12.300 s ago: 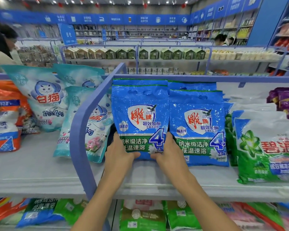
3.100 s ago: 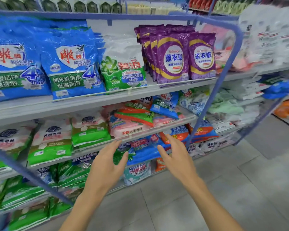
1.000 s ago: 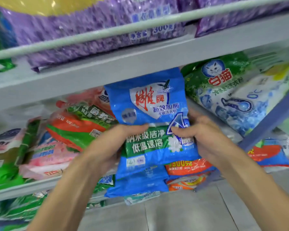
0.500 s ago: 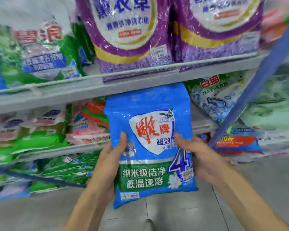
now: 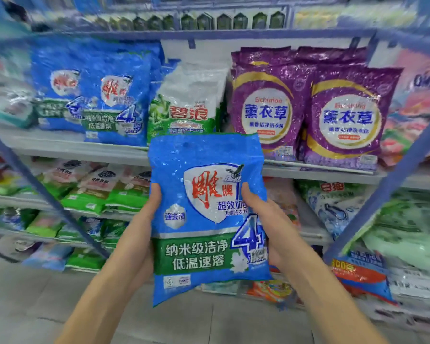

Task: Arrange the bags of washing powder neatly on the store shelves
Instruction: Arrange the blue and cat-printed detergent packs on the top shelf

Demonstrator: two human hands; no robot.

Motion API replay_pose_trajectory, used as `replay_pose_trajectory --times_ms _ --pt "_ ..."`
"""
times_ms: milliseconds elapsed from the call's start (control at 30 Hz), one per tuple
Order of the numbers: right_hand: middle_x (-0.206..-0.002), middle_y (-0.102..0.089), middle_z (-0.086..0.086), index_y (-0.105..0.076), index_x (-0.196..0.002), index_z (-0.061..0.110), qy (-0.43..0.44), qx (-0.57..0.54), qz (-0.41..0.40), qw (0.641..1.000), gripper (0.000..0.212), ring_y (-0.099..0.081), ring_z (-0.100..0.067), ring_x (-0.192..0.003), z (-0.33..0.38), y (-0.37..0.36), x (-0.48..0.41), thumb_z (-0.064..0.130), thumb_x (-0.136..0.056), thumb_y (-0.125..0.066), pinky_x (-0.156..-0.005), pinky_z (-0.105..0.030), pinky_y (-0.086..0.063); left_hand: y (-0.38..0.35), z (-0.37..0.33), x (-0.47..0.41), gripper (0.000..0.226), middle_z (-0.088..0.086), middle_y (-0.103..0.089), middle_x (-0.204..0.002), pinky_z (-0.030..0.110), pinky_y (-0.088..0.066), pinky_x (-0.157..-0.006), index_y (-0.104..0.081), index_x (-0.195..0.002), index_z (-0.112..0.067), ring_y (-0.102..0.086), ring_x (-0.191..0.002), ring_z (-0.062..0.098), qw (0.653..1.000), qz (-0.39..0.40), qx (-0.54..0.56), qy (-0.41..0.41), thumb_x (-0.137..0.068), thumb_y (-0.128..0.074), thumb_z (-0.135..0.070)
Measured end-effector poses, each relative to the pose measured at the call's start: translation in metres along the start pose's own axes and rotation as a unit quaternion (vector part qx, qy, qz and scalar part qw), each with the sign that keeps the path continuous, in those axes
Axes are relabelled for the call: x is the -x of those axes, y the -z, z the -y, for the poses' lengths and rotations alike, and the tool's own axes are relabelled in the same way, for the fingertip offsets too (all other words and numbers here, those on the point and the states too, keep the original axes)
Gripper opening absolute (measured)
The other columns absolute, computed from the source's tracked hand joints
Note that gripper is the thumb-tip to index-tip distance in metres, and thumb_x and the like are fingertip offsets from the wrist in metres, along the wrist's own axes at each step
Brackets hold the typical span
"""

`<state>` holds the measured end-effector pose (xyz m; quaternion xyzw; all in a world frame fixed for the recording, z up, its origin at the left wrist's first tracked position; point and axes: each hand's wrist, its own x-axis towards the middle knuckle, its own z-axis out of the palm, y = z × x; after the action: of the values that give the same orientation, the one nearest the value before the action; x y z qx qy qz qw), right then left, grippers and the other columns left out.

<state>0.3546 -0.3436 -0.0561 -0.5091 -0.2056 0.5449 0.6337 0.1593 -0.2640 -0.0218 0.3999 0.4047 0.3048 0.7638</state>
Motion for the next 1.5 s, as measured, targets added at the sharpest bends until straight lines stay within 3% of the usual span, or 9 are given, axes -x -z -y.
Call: replay_pose_trajectory --times_ms 133,300,433,533,667,800,1133,1300,1500 --pt "-0.117 -0.076 -0.008 -0.077 -0.117 0.021 0.019 0.017 0.027 0.999 0.042 -0.073 -0.031 -0.11 0.013 -0.046 -0.007 0.046 -0.083 -0.079 -0.107 -0.054 -0.049 0.028 -0.029 0.003 0.046 0.008 -0.078 -0.109 0.048 -0.059 -0.083 -0.074 -0.117 -0.023 -0.076 -0.095 0.03 0.997 -0.044 0.019 -0.057 -0.097 -0.05 -0.057" --pt "-0.129 -0.071 -0.006 -0.072 -0.125 0.028 0.023 0.019 0.006 1.0 0.074 -0.067 -0.034 -0.12 0.007 -0.108 -0.03 0.074 -0.068 -0.08 -0.107 -0.057 -0.048 0.087 -0.06 -0.001 0.046 0.008 -0.078 -0.11 0.043 -0.064 -0.069 -0.073 -0.119 -0.022 -0.077 -0.093 0.028 0.994 -0.038 0.055 -0.083 -0.099 -0.047 -0.055" --pt "-0.096 -0.079 -0.012 -0.075 -0.118 0.012 0.035 -0.014 0.001 0.999 0.05 -0.078 -0.031 -0.079 -0.011 -0.163 -0.042 0.054 -0.092 -0.064 -0.071 -0.044 -0.065 0.137 -0.091 -0.004 0.045 0.012 -0.077 -0.112 0.051 -0.063 -0.078 -0.074 -0.119 -0.02 -0.075 -0.097 0.034 0.996 -0.006 0.047 -0.079 -0.093 -0.057 -0.051" --pt "-0.102 -0.079 -0.012 -0.076 -0.116 0.016 0.039 -0.016 -0.011 0.999 0.045 -0.077 -0.032 -0.085 -0.027 -0.207 -0.055 0.052 -0.093 -0.062 -0.087 -0.057 -0.06 0.178 -0.116 -0.015 0.053 0.014 -0.076 -0.115 0.057 -0.058 -0.09 -0.07 -0.126 -0.019 -0.074 -0.101 0.037 0.994 -0.007 -0.001 -0.108 -0.082 -0.068 -0.048" --pt "-0.09 -0.08 -0.011 -0.083 -0.09 0.018 0.048 -0.039 -0.013 0.998 0.034 -0.077 -0.028 -0.07 -0.038 -0.261 -0.072 0.046 -0.092 -0.063 -0.069 -0.053 -0.063 0.233 -0.144 -0.035 0.044 0.011 -0.077 -0.113 0.056 -0.055 -0.095 -0.071 -0.123 -0.021 -0.074 -0.101 0.035 0.992 -0.026 0.002 -0.127 -0.088 -0.066 -0.048" --pt "-0.108 -0.077 -0.017 -0.076 -0.112 0.011 0.07 -0.04 -0.012 0.997 0.042 -0.076 -0.037 -0.094 -0.045 -0.3 -0.091 0.042 -0.083 -0.069 -0.095 -0.057 -0.056 0.274 -0.156 -0.055 0.049 0.013 -0.073 -0.123 0.06 -0.049 -0.103 -0.07 -0.127 -0.022 -0.07 -0.113 0.037 0.993 -0.015 0.021 -0.111 -0.09 -0.065 -0.053" --pt "-0.114 -0.077 -0.009 -0.072 -0.118 0.018 0.158 0.024 -0.059 0.985 0.039 -0.077 -0.026 -0.095 -0.006 -0.377 -0.209 0.048 -0.094 -0.067 -0.083 -0.048 -0.063 0.31 -0.266 -0.144 0.042 0.004 -0.078 -0.112 0.05 -0.056 -0.095 -0.068 -0.126 -0.019 -0.075 -0.102 0.028 0.976 -0.037 -0.05 -0.207 -0.096 -0.061 -0.047" --pt "-0.12 -0.074 -0.008 -0.076 -0.11 0.026 0.187 0.067 -0.068 0.978 0.057 -0.068 -0.035 -0.115 0.014 -0.414 -0.267 0.068 -0.072 -0.076 -0.099 -0.068 -0.05 0.327 -0.309 -0.183 0.035 0.004 -0.078 -0.111 0.05 -0.057 -0.094 -0.071 -0.116 -0.019 -0.074 -0.103 0.029 0.965 -0.054 -0.04 -0.255 -0.095 -0.061 -0.045" --pt "-0.112 -0.072 -0.003 -0.075 -0.109 0.022 0.202 0.068 -0.08 0.974 0.079 -0.065 -0.026 -0.106 0.027 -0.449 -0.319 0.081 -0.056 -0.081 -0.093 -0.053 -0.053 0.343 -0.34 -0.234 0.034 0.003 -0.079 -0.106 0.036 -0.062 -0.073 -0.069 -0.123 -0.009 -0.077 -0.092 0.022 0.953 -0.086 -0.038 -0.288 -0.103 -0.057 -0.033"
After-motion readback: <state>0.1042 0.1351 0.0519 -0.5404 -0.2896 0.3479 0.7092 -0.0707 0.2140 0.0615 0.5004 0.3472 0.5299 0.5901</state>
